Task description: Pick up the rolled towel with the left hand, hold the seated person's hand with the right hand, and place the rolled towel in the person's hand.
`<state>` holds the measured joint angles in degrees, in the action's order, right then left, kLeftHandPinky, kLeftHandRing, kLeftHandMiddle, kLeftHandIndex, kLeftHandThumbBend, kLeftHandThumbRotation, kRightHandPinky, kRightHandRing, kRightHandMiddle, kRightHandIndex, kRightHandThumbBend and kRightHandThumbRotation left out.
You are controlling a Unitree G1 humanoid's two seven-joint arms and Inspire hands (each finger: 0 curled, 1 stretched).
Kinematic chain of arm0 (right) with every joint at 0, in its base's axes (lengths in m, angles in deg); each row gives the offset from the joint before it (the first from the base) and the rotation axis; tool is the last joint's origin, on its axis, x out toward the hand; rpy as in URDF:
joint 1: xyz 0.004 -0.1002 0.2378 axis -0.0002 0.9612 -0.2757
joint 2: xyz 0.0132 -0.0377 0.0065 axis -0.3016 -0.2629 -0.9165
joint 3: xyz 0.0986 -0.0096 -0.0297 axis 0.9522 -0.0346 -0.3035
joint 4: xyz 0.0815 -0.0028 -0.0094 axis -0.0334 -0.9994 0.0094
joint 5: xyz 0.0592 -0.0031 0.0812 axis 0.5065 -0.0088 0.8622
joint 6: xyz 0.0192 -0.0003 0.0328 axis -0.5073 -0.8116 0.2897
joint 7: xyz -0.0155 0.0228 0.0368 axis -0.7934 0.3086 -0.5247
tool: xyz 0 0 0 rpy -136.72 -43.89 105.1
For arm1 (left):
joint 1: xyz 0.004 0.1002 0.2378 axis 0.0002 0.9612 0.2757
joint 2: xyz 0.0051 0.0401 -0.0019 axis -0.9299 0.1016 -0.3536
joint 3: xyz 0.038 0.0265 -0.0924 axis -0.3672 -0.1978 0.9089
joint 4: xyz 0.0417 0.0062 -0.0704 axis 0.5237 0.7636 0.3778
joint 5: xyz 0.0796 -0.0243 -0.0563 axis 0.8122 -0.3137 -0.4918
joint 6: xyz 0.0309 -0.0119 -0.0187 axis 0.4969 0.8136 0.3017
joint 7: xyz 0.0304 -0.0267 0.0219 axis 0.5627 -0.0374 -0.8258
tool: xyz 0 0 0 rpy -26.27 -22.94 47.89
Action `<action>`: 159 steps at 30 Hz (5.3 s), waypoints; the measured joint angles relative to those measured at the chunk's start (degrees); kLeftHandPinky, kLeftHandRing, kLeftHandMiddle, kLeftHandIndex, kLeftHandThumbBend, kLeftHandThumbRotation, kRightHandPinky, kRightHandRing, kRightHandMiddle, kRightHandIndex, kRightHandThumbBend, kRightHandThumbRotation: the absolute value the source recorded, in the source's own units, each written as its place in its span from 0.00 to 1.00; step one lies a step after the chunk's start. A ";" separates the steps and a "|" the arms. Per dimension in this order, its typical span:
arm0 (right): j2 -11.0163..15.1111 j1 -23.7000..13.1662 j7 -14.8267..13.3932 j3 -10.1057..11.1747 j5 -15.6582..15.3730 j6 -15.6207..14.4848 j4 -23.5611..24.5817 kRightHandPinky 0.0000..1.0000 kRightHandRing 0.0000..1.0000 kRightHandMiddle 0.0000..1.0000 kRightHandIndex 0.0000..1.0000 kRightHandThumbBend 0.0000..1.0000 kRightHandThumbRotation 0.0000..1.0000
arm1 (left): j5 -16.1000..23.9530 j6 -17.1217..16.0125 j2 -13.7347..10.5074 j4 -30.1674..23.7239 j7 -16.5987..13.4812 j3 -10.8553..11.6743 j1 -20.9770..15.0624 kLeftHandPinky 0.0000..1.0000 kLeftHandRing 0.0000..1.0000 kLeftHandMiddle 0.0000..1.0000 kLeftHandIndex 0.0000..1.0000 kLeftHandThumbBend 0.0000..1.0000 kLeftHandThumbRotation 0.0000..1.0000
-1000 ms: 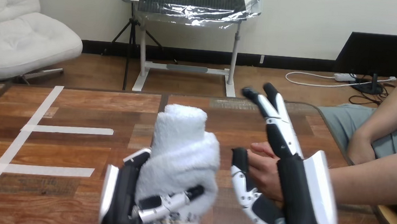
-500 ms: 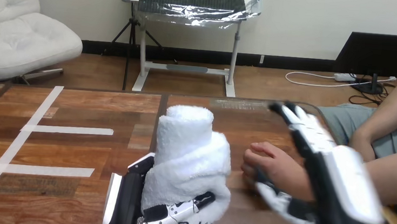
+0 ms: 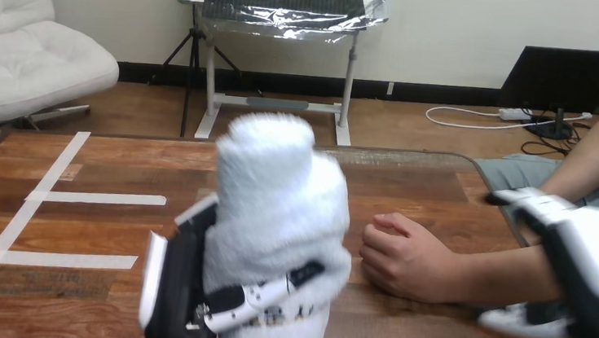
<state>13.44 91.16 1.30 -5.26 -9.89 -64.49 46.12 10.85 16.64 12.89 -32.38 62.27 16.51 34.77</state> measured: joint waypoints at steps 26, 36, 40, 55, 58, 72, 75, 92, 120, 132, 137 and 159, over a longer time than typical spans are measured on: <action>12.74 -12.74 20.29 -0.51 -4.64 -8.88 -2.71 0.79 0.88 0.88 0.84 0.91 0.00 | -0.08 -1.69 2.20 -2.39 3.60 2.03 -0.68 0.28 0.35 0.42 0.48 0.65 0.02; 15.36 -14.91 21.23 -3.03 -4.72 -7.68 -8.13 0.78 0.86 0.86 0.83 0.92 0.00 | 0.25 -1.69 2.23 -2.38 3.96 2.69 -0.63 0.28 0.35 0.42 0.48 0.65 0.02; 16.35 -15.59 21.23 -3.76 -4.53 -6.33 -10.49 0.78 0.86 0.86 0.83 0.92 0.00 | 0.34 -1.69 2.25 -2.37 4.11 3.00 -0.59 0.27 0.35 0.42 0.49 0.65 0.02; 17.87 -19.32 21.23 -7.02 -4.35 -2.89 -15.46 0.80 0.86 0.86 0.83 0.90 0.00 | 0.53 -1.69 2.27 -2.38 4.57 3.62 -0.49 0.27 0.35 0.42 0.49 0.64 0.02; 18.10 -20.15 21.23 -7.73 -4.35 -2.06 -16.10 0.80 0.86 0.86 0.83 0.91 0.00 | 0.52 -1.69 2.28 -2.37 4.76 3.68 -0.49 0.27 0.35 0.42 0.49 0.64 0.01; 18.69 -24.27 21.23 -11.51 -4.35 1.50 -20.03 0.81 0.87 0.87 0.84 0.88 0.01 | 0.37 -1.57 2.29 -2.38 5.25 3.74 -0.48 0.27 0.35 0.42 0.48 0.64 0.01; 18.76 -25.05 21.23 -12.28 -4.36 2.40 -21.07 0.81 0.87 0.87 0.84 0.87 0.01 | 0.18 -1.57 2.29 -2.38 5.44 3.74 -0.48 0.27 0.35 0.42 0.48 0.64 0.00; 18.77 -28.54 20.18 -16.27 -4.53 5.72 -26.72 0.86 0.89 0.89 0.86 0.83 0.05 | -0.57 -1.56 2.29 -2.38 6.22 3.82 -0.46 0.27 0.35 0.42 0.48 0.63 0.00; 18.75 -33.12 20.80 -21.60 -5.82 6.26 -33.57 0.90 0.92 0.93 0.88 0.78 0.14 | -0.50 -1.54 2.29 -2.40 6.35 4.13 -0.32 0.27 0.34 0.42 0.48 0.63 0.00; 18.74 -34.02 24.16 -22.71 -6.50 2.23 -34.42 0.91 0.95 0.95 0.90 0.75 0.17 | -0.49 -1.54 2.29 -2.41 6.39 4.14 -0.28 0.27 0.35 0.42 0.48 0.63 0.00; 18.71 -34.18 25.05 -23.14 -6.76 0.37 -34.77 0.91 0.95 0.95 0.90 0.74 0.18 | -0.35 -1.54 2.29 -2.41 6.35 4.17 -0.26 0.27 0.35 0.42 0.48 0.62 0.00; 17.75 -35.60 26.63 -24.40 -8.59 -9.67 -35.52 0.81 0.92 0.95 0.91 0.66 0.26 | -0.61 -1.54 2.30 -2.43 6.67 4.19 -0.23 0.27 0.34 0.42 0.48 0.61 0.00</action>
<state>31.20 55.56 27.94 -29.66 -18.48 -74.16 10.60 10.24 15.10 15.18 -34.81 68.94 20.70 34.55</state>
